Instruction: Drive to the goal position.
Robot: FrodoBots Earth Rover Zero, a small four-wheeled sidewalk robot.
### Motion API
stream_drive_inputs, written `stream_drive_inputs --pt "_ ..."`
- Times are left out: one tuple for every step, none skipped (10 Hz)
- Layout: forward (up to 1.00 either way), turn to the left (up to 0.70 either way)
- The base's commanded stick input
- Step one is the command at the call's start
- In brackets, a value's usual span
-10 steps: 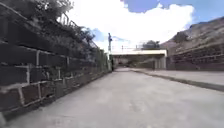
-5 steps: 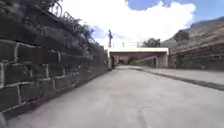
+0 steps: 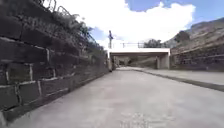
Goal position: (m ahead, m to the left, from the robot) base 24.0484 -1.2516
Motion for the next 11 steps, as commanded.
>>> stream_drive_inputs --pt "0.7 0.0" --pt "0.7 0.0" --pt "0.7 0.0" --pt "0.7 0.0" --pt "0.7 0.0" --pt "0.7 0.0" --pt "0.7 0.0" --pt "0.7 0.0" --pt "0.7 0.0" --pt "0.7 0.0" --pt "0.7 0.0"
